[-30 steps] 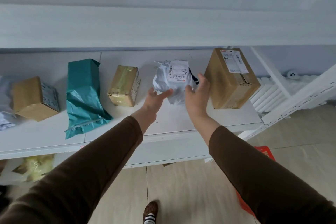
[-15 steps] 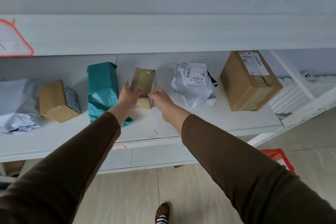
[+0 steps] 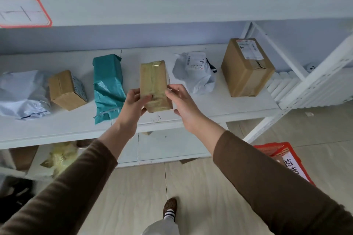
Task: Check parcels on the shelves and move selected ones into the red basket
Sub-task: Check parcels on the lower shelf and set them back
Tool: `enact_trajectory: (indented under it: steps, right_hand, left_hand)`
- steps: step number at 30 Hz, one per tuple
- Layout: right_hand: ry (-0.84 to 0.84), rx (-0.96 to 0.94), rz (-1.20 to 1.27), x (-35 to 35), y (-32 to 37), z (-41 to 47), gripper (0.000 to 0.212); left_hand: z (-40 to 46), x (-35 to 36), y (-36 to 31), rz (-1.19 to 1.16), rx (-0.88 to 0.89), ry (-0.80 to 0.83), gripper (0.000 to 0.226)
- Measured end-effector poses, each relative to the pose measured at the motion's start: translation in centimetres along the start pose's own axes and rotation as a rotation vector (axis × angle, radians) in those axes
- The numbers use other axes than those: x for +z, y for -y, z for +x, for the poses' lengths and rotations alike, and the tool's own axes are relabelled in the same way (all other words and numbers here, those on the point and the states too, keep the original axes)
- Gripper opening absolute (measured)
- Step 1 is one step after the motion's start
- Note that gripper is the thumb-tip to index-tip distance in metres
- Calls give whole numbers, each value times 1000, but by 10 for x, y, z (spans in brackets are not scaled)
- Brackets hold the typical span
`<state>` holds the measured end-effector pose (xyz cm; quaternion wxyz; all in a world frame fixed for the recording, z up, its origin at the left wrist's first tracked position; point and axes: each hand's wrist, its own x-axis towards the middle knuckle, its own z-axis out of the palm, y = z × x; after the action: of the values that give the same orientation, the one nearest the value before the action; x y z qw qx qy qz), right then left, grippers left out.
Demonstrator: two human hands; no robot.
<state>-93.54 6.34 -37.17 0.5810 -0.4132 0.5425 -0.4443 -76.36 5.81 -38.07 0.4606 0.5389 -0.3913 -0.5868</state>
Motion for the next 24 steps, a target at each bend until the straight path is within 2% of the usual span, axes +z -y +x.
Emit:
enact_trajectory:
  steps: [3,5,10,16,20,24]
  right_hand:
    - [-14,-41,81,-17,-6,-62,15]
    - [-16,-66,155,-26,-13,-101,13]
    - [-28,-89,240,-38,-29,-186,38]
    - [45,-48,320,-48,-56,-251,55]
    - [70,39,465,-56,-63,-264,51]
    - [138,192,631,-62,-64,-268,55]
  left_hand:
    - [-69,13,2,-72,44,41,29]
    - [-112,20,8,-82,65,63,30]
    - [-203,29,23,-52,181,114,39]
    - [-265,18,44,-52,248,198,20]
    - [-282,17,48,43,252,193,35]
    - [-289,25,48,347,455,187,45]
